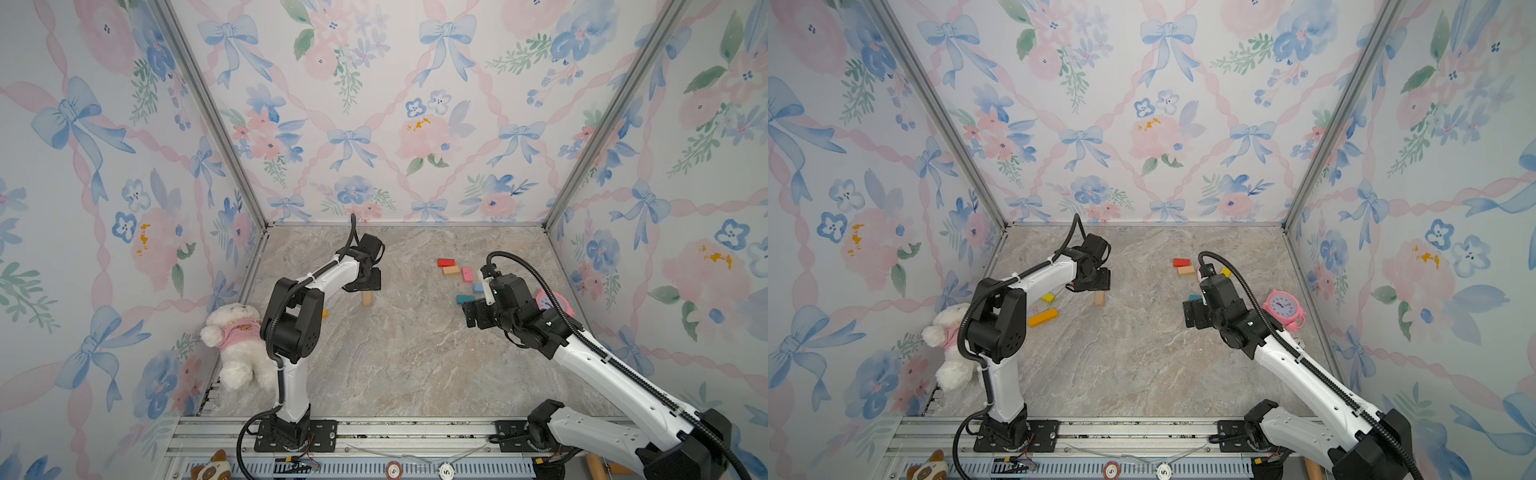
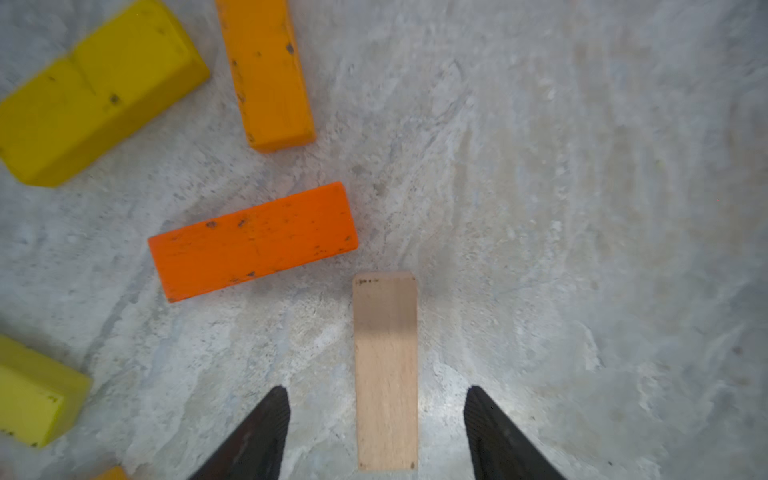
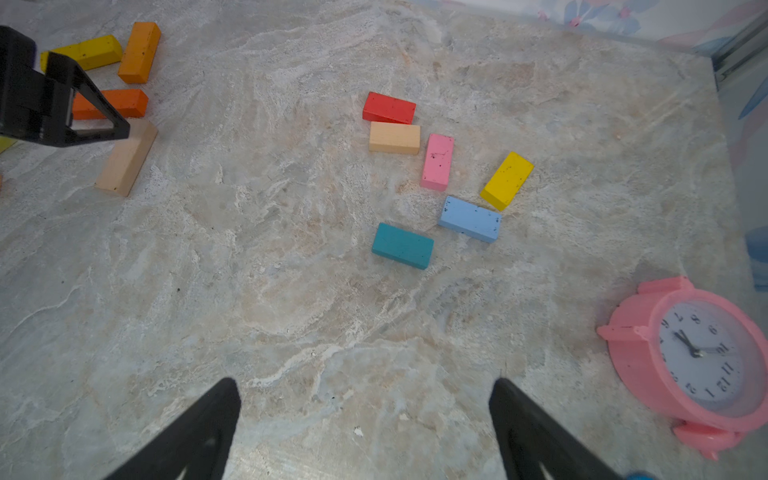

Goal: Assemble the letter t with building blocks
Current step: Place the building block at the center of the board, then pick up the building block from the center of the board.

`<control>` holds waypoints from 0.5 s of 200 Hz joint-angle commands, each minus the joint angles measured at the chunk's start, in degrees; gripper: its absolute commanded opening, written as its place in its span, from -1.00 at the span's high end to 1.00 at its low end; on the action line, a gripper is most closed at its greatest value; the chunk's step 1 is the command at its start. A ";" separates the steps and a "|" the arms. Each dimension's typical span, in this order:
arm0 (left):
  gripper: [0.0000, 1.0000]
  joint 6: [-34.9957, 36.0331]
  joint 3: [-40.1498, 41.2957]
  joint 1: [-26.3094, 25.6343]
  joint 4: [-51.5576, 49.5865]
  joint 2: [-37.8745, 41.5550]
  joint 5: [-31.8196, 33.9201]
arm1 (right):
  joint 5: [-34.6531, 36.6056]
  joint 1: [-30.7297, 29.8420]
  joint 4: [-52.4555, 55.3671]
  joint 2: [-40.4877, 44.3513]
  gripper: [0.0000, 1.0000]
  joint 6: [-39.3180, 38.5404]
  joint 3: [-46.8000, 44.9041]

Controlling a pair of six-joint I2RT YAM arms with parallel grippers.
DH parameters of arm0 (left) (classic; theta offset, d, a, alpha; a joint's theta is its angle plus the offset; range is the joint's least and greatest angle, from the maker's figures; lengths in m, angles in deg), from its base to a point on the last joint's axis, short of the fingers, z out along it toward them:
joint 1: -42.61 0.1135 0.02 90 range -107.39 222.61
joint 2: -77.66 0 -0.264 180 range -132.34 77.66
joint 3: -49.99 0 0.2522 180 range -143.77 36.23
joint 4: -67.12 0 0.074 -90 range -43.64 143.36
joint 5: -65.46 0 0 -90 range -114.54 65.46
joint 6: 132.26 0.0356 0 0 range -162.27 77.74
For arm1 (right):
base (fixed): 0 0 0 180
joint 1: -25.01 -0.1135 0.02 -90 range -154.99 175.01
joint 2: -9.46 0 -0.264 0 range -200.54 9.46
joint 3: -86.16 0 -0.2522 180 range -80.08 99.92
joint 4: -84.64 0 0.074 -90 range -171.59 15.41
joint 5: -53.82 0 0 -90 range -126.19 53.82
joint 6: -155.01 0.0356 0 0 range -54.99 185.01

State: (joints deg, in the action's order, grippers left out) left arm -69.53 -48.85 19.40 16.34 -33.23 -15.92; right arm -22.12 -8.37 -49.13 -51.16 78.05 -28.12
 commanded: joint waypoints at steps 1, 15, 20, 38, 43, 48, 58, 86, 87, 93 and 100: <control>-0.43 1.33 0.16 0.85 -0.95 9.71 2.61 | 1.23 0.34 0.99 1.98 -0.93 -1.27 -0.97; -0.44 1.77 2.10 2.52 -0.95 15.42 4.80 | 0.98 0.31 0.51 2.72 -0.93 -1.62 -1.55; -0.46 1.64 2.88 3.49 -0.91 17.53 4.51 | 0.84 0.41 0.22 2.95 -0.92 -1.74 -1.83; -0.56 0.92 5.99 9.87 -0.66 24.42 0.37 | -0.48 0.93 -0.46 3.57 -0.93 -1.96 -2.45; -0.56 1.39 6.62 11.43 -0.60 25.73 -0.24 | -0.94 1.17 -0.70 3.72 -0.92 -2.05 -2.57; -0.56 2.09 7.14 12.90 -0.76 26.60 -0.66 | -1.39 1.37 -0.80 3.73 -0.92 -2.10 -2.58; -0.61 2.25 8.36 15.82 -1.12 28.07 -3.40 | -2.18 1.73 -1.15 3.76 -0.93 -2.39 -2.68; -0.51 -1.55 13.26 24.79 -0.81 27.87 -13.13 | -4.19 2.28 -2.17 3.84 -0.92 -2.45 -2.71; -0.51 -1.60 13.35 24.92 -0.79 27.77 -13.16 | -4.25 2.27 -2.16 3.84 -0.92 -2.38 -2.73; -0.49 -1.74 14.00 25.61 -0.52 27.19 -13.44 | -4.51 2.36 -2.42 3.90 -0.93 -2.30 -2.88; -0.47 -1.62 14.57 26.02 -0.20 26.24 -13.52 | -5.04 2.36 -2.54 3.98 -0.92 -2.27 -2.93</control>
State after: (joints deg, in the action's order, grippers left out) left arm -69.71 -37.92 43.40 17.54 -3.47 -22.43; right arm -24.63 -6.52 -50.11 -48.06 76.28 -30.35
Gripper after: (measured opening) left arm 0.748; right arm 0.963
